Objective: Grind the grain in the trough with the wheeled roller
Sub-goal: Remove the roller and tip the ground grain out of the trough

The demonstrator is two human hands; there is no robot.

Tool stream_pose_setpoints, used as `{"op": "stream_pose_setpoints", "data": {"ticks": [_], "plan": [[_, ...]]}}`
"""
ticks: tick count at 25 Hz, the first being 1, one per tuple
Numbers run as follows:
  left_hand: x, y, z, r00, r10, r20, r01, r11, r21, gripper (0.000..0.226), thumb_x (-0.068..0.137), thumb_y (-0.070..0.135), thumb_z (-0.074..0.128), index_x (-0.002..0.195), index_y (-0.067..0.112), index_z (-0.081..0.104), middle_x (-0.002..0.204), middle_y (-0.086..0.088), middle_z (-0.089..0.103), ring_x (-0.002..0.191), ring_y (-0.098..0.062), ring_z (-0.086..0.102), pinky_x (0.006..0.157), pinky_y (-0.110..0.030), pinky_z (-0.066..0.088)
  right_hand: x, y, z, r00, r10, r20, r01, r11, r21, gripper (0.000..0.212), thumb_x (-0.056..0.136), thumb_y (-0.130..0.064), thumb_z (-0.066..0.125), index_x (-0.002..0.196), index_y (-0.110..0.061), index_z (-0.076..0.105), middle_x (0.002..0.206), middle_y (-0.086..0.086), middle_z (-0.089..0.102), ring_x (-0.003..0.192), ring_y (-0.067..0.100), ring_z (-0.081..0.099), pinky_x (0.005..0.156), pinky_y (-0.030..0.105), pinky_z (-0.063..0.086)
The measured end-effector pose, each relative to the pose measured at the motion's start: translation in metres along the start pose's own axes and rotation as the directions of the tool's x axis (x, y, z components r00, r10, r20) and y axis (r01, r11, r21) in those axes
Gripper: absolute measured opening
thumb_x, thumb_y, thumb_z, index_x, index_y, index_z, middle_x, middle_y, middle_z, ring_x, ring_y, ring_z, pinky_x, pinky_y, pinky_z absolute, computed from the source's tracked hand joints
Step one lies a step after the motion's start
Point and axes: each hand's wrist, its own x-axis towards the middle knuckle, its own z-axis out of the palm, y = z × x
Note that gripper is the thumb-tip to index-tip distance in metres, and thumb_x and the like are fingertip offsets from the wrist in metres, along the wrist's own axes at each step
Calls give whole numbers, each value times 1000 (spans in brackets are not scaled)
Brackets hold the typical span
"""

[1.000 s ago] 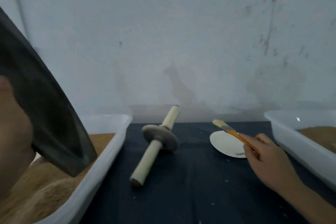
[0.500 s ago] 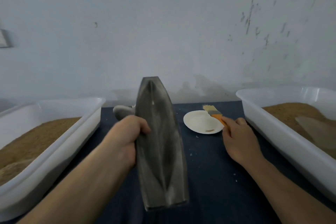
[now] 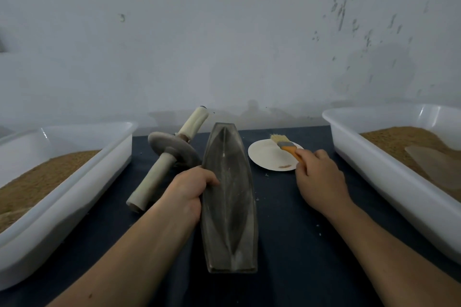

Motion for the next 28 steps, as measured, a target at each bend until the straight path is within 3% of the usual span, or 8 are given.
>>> {"op": "stream_pose_setpoints", "data": {"ticks": [8, 11, 18, 23, 26, 27, 28], "plan": [[19, -7, -5, 999, 34, 4, -34, 999, 10, 52, 74, -14, 49, 116, 10, 68, 104, -25, 69, 92, -42, 66, 74, -48, 57, -4, -9, 4, 999, 39, 35, -36, 997, -70, 41, 102, -31, 38, 141, -44, 42, 104, -5, 47, 93, 18, 50, 83, 41, 44], [23, -10, -7, 998, 67, -10, -67, 998, -20, 50, 72, -17, 50, 108, 9, 72, 96, -23, 71, 83, -40, 69, 58, -40, 57, -7, -15, 4, 997, 52, 57, -43, 990, -137, 40, 101, -33, 36, 141, -41, 42, 104, -5, 47, 94, 18, 49, 83, 41, 40], [14, -16, -11, 990, 143, 1, -143, 987, -67, 40, 76, -14, 49, 94, 9, 76, 76, -14, 74, 58, -25, 71, 50, -31, 55, -17, -23, 6, 991, 67, 116, -31, 958, -287, 41, 102, -33, 34, 142, -39, 35, 111, -4, 46, 100, 18, 44, 89, 43, 37], [-6, -10, -15, 993, 107, 46, -104, 992, -72, 16, 84, 10, 60, 92, 8, 73, 80, -14, 75, 69, -27, 73, 61, -36, 56, -22, -23, 9, 983, 68, 170, 6, 915, -404, 46, 95, -54, 32, 137, -36, 42, 116, -2, 49, 101, 19, 42, 85, 41, 34], [-34, -14, -26, 975, 183, 127, -178, 983, -46, 11, 82, 23, 66, 88, 19, 74, 76, -3, 70, 66, -13, 69, 62, -31, 53, -27, -22, 3, 983, 48, 179, 23, 928, -373, 48, 93, -58, 31, 135, -39, 44, 110, -4, 47, 94, 16, 37, 81, 40, 32], [-48, -19, -35, 960, 238, 148, -242, 970, 5, 19, 80, 30, 68, 98, 30, 74, 85, 5, 69, 73, -3, 67, 69, -28, 51, -28, -23, -1, 983, 51, 178, 13, 940, -342, 48, 94, -57, 32, 136, -39, 44, 110, -4, 48, 96, 17, 40, 82, 41, 34], [-60, -28, -48, 942, 298, 154, -315, 944, 102, 42, 76, 41, 69, 119, 38, 67, 102, 17, 66, 90, 7, 63, 82, -26, 48, -26, -29, -7, 989, 44, 139, -1, 954, -298, 48, 95, -56, 34, 139, -37, 42, 113, -3, 50, 100, 19, 44, 85, 41, 38]]}}
